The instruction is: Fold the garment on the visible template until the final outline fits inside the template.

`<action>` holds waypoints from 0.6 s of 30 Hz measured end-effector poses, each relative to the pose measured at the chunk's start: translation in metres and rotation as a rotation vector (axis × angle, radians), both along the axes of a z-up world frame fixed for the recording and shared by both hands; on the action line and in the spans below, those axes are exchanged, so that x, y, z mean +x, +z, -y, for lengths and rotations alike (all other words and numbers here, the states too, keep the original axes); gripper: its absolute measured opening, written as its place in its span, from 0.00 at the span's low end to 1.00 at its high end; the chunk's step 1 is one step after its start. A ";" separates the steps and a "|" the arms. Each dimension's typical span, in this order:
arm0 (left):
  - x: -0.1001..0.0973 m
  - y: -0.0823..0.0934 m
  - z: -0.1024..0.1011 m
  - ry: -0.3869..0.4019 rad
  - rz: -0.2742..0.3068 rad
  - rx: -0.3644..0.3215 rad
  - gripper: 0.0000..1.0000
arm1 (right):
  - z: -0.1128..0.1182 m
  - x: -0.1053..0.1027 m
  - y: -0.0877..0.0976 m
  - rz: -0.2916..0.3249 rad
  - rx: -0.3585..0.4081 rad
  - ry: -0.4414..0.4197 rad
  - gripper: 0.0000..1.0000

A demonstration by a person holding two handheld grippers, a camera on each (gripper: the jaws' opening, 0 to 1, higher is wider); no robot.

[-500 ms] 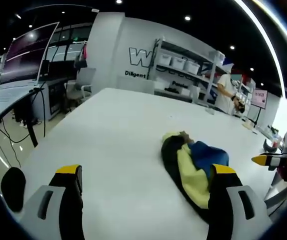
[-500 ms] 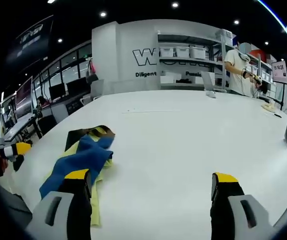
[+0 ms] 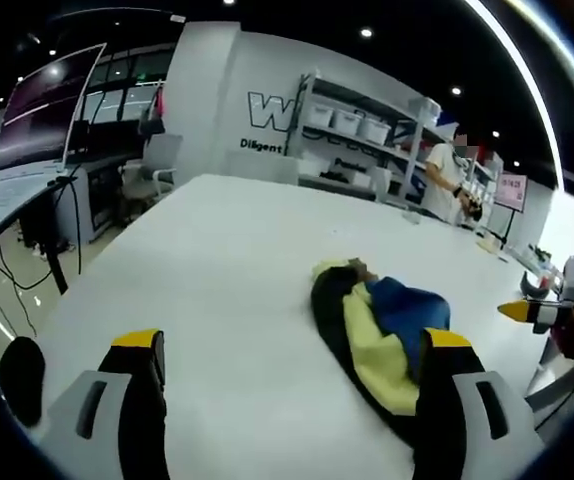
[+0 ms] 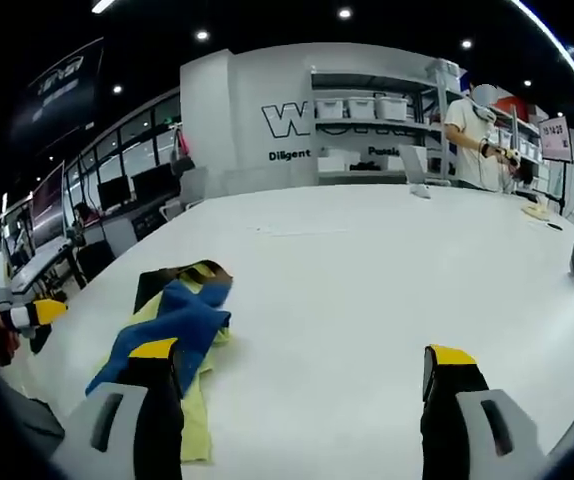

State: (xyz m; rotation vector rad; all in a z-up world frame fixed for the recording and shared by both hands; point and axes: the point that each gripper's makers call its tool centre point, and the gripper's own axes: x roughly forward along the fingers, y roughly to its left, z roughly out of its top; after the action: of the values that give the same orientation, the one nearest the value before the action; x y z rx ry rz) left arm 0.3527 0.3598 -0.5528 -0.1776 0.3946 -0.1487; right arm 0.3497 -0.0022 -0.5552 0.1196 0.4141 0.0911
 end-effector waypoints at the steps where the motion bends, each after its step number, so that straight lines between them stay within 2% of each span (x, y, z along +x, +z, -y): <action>1: 0.002 0.006 -0.002 0.006 0.030 0.006 0.98 | -0.002 0.001 0.006 0.025 0.016 0.000 0.99; 2: 0.005 0.016 -0.004 0.003 0.079 0.018 0.97 | -0.003 -0.001 0.013 0.048 -0.043 0.024 0.99; 3: 0.007 0.021 -0.006 0.005 0.100 0.025 0.97 | -0.005 -0.002 0.013 0.046 -0.047 0.026 0.99; 5: 0.004 0.017 -0.002 0.001 0.073 0.001 0.97 | -0.015 0.001 0.013 0.051 -0.026 0.062 0.99; 7: -0.001 0.013 0.000 0.006 0.058 -0.009 0.97 | -0.017 0.001 0.008 0.034 -0.052 0.073 0.99; 9: -0.005 0.004 0.005 -0.013 0.023 -0.004 0.97 | -0.016 -0.002 0.005 0.024 -0.072 0.079 0.99; 11: -0.004 -0.004 0.009 -0.042 -0.009 0.002 0.97 | -0.017 -0.003 0.005 0.022 -0.059 0.080 0.99; 18: -0.007 -0.002 0.027 -0.114 -0.009 0.019 0.97 | -0.022 -0.002 0.010 0.037 -0.062 0.101 0.96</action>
State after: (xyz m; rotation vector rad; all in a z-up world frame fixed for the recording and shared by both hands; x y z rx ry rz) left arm 0.3453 0.3324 -0.5548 -0.1368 0.4155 -0.2558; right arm 0.3474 0.0194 -0.5453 0.0354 0.3852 0.1790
